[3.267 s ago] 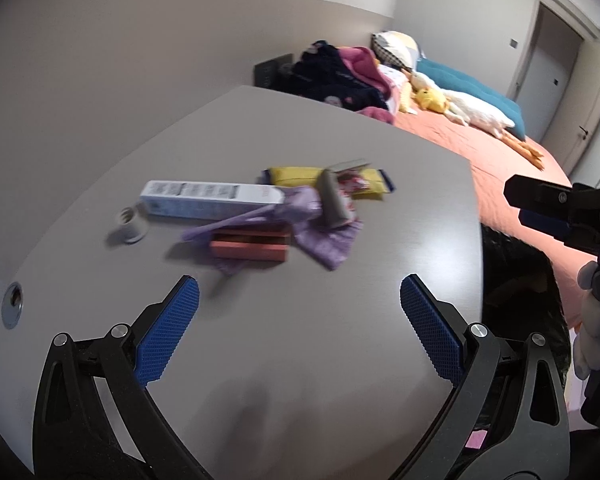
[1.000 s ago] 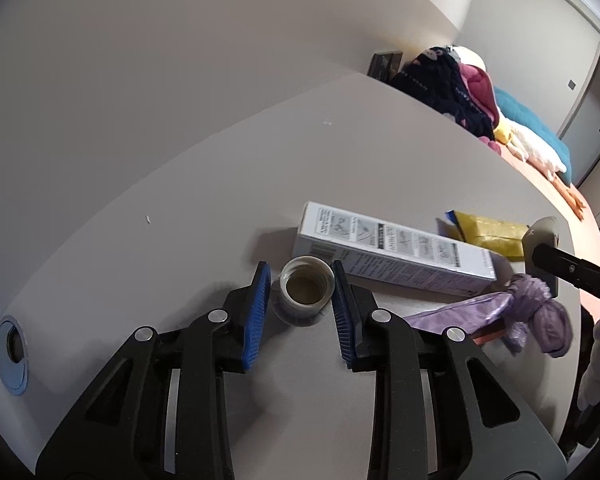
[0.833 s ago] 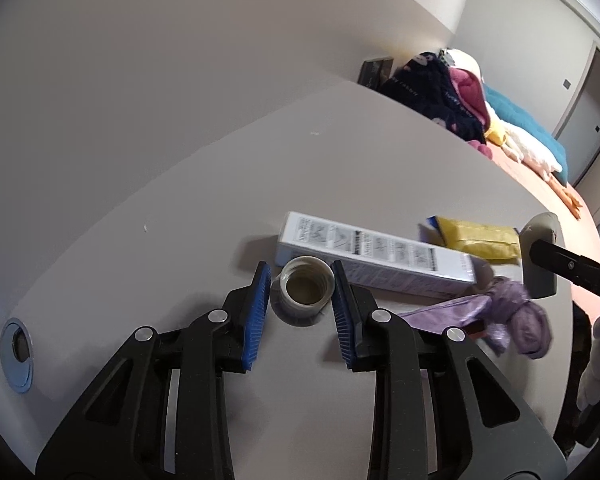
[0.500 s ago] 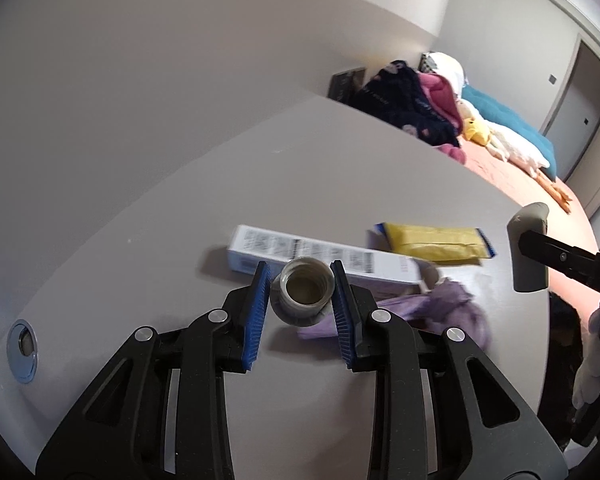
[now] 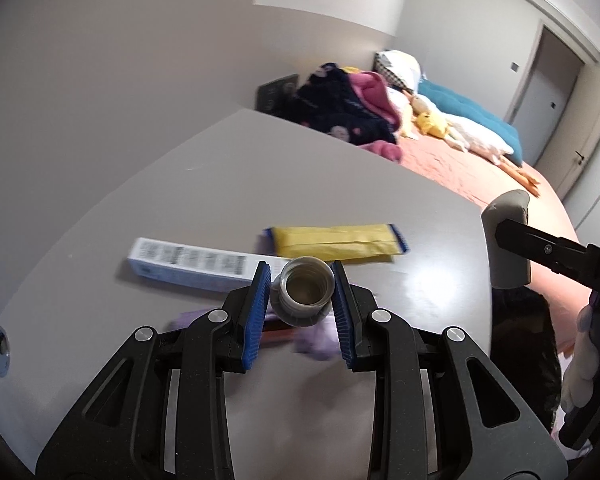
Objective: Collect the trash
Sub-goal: 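Carry the white cap and sticker strip over the black bin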
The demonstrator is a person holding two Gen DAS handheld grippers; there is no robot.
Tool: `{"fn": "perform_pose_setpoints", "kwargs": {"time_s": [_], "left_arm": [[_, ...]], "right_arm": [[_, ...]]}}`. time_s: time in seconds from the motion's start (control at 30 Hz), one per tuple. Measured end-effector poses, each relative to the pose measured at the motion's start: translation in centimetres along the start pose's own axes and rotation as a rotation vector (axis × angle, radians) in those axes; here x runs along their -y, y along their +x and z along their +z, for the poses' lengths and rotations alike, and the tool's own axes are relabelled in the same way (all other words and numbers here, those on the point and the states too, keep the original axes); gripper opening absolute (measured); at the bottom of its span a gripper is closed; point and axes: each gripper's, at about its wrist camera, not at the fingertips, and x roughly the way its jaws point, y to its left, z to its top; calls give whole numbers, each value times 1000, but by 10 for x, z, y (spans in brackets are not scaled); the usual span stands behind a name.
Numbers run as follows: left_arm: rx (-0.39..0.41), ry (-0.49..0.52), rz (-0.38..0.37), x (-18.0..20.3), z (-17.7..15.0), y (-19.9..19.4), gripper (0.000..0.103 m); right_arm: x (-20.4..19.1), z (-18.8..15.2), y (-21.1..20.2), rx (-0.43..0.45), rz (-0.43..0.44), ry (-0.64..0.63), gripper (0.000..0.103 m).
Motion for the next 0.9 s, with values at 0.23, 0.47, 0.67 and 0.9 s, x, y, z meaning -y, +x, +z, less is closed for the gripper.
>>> {"fn": "perform_pose_setpoints", "kwargs": {"time_s": [0.23, 0.47, 0.67, 0.9], "left_arm": [[3, 49, -51, 44, 1, 2, 30], [2, 97, -103, 85, 4, 5, 30], [-3, 146, -148, 124, -1, 4, 30], [-9, 205, -202, 165, -3, 5, 30]], "right_arm": [[29, -2, -36, 38, -27, 21, 59], [59, -5, -66, 71, -56, 47, 59], [85, -11, -96, 107, -91, 78, 59], [114, -19, -126, 139, -130, 113, 59]]}}
